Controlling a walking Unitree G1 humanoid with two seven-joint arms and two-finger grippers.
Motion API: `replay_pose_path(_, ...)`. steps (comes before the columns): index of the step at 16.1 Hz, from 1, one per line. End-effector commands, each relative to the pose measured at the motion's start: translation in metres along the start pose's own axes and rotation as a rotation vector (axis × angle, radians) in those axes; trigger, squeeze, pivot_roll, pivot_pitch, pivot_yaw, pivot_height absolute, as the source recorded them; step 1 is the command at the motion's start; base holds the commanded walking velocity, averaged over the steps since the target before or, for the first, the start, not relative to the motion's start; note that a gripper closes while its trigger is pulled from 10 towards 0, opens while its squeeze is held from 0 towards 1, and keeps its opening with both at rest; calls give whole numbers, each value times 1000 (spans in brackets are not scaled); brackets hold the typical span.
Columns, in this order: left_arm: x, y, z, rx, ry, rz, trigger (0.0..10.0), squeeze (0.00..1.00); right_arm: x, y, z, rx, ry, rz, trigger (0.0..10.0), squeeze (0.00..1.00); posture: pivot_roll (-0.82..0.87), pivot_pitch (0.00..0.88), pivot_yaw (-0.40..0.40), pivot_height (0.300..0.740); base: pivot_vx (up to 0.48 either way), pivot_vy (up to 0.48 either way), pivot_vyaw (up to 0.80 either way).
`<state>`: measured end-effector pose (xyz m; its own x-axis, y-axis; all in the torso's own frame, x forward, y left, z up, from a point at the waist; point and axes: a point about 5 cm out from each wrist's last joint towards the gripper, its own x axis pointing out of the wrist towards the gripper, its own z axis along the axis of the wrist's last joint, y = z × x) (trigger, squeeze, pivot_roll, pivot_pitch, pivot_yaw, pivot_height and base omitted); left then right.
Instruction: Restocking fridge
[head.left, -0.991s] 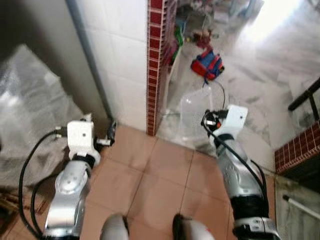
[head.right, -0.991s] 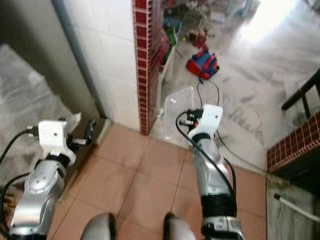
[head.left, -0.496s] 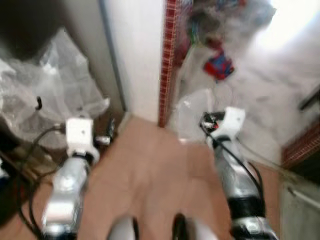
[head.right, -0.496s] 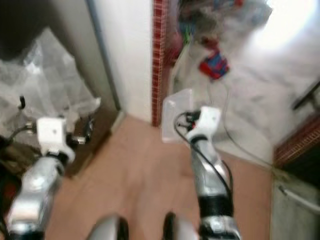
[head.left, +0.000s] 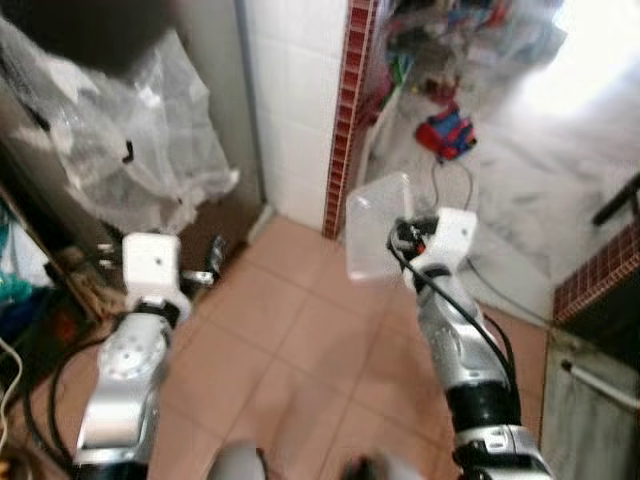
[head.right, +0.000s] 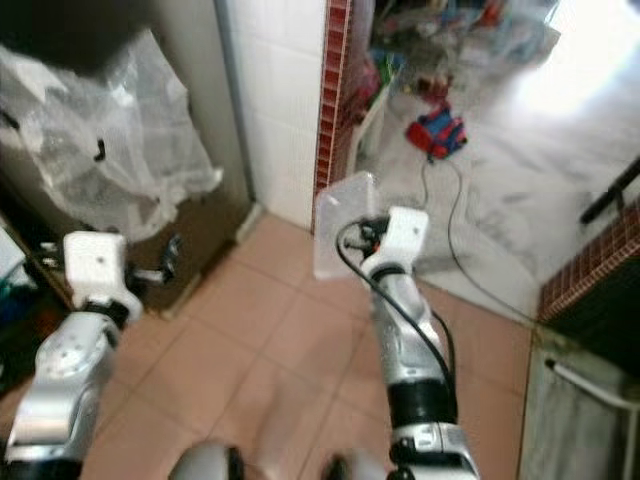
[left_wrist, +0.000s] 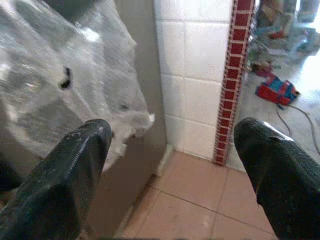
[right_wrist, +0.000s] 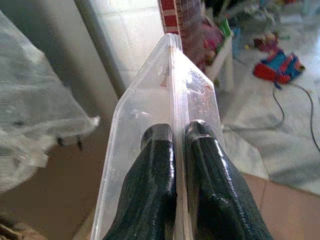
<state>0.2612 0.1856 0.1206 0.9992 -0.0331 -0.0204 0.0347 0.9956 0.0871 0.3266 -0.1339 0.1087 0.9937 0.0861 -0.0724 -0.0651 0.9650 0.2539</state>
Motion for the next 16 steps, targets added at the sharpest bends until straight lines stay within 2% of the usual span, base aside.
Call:
replay_pose_path(1, 0, -3, 2, -9, -2, -15, 10000, 0, 1, -3, 1, -7, 0, -5, 10000, 0, 133, 73, -9, 740, 0, 480, -738)
replay_pose_path(5, -1, -7, 11, 47, -35, -44, 10000, 0, 7, 5, 13, -8, -36, 11, 10000, 0, 121, 118, -7, 740, 0, 480, -756)
replay_pose_path(9, 1, -12, 11, 51, -36, -53, 10000, 0, 8, 12, 14, -15, -40, 39, 10000, 0, 112, 115, -12, 740, 0, 480, -787)
replay_pose_path(10, 2, -12, 11, 44, -36, -50, 10000, 0, 8, 10, 15, -12, -45, 35, 10000, 0, 113, 115, -12, 740, 0, 480, -663)
replay_pose_path(14, -3, -5, 4, 25, -16, -10, 10000, 0, -2, -13, 10, -49, -40, 4, 10000, 0, 105, 96, -13, 740, 0, 480, 0)
replay_pose_path(16, -6, -6, -2, 16, -5, 2, 10000, 0, -7, -23, 3, -66, -5, -30, 10000, 0, 93, 81, -15, 740, 0, 480, 0)
